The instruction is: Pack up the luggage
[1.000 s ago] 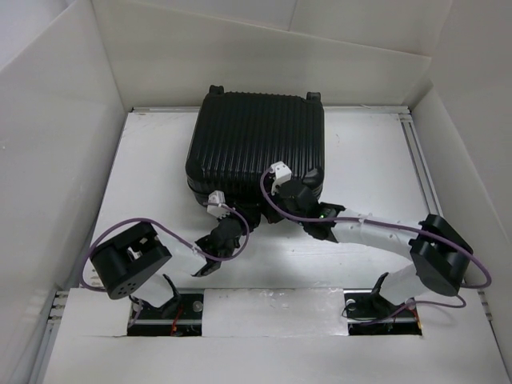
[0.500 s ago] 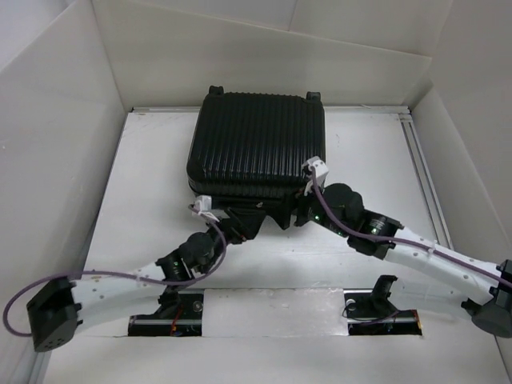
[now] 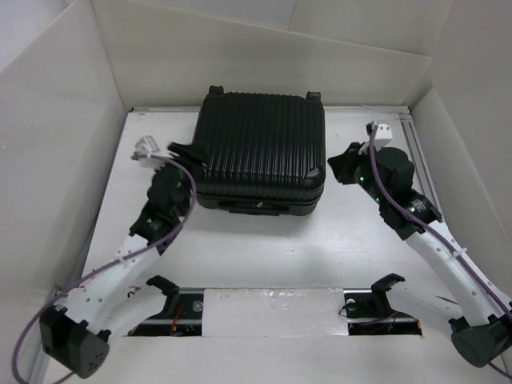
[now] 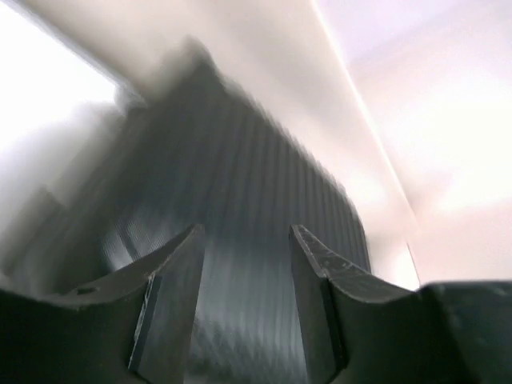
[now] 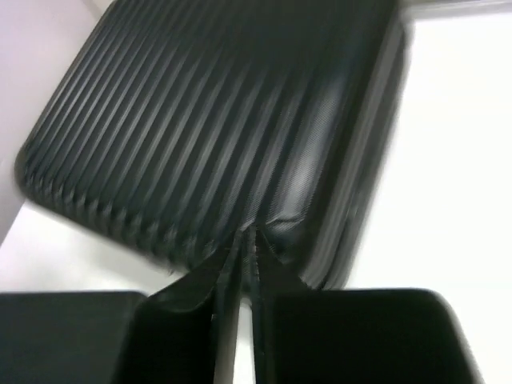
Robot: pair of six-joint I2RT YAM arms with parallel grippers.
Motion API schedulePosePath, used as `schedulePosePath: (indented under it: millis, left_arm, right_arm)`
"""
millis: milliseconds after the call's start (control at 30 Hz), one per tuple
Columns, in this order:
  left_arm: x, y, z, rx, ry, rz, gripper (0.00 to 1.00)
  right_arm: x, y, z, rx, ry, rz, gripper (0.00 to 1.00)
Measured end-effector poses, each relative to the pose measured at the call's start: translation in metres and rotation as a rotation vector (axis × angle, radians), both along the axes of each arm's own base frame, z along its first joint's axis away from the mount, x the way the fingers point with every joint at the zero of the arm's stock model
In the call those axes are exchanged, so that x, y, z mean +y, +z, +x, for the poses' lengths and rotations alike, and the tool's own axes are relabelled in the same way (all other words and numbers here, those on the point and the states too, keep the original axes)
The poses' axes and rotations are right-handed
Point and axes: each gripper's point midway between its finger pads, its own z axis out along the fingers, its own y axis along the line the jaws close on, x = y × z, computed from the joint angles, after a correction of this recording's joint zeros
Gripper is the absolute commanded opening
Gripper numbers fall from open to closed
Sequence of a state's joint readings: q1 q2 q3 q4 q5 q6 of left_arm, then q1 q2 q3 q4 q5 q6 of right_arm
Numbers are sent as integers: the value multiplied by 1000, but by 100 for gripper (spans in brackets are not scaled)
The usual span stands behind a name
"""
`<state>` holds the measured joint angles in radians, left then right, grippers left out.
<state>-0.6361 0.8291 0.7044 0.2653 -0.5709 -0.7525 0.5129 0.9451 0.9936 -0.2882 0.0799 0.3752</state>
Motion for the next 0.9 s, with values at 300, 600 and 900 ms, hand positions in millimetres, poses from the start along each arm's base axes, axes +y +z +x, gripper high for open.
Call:
schedulePosePath:
  millis: [300, 600, 900]
  left_arm:
    - [149, -26, 90, 113, 290, -74, 43]
    - [101, -124, 120, 354, 43, -90, 37]
    - [72, -104, 105, 202, 23, -116, 36]
  right_arm:
    - [-60, -27, 52, 73, -110, 43, 60]
    - [-46, -124, 87, 342, -46, 65, 29]
    - [-31, -133, 108, 351, 2, 71, 30]
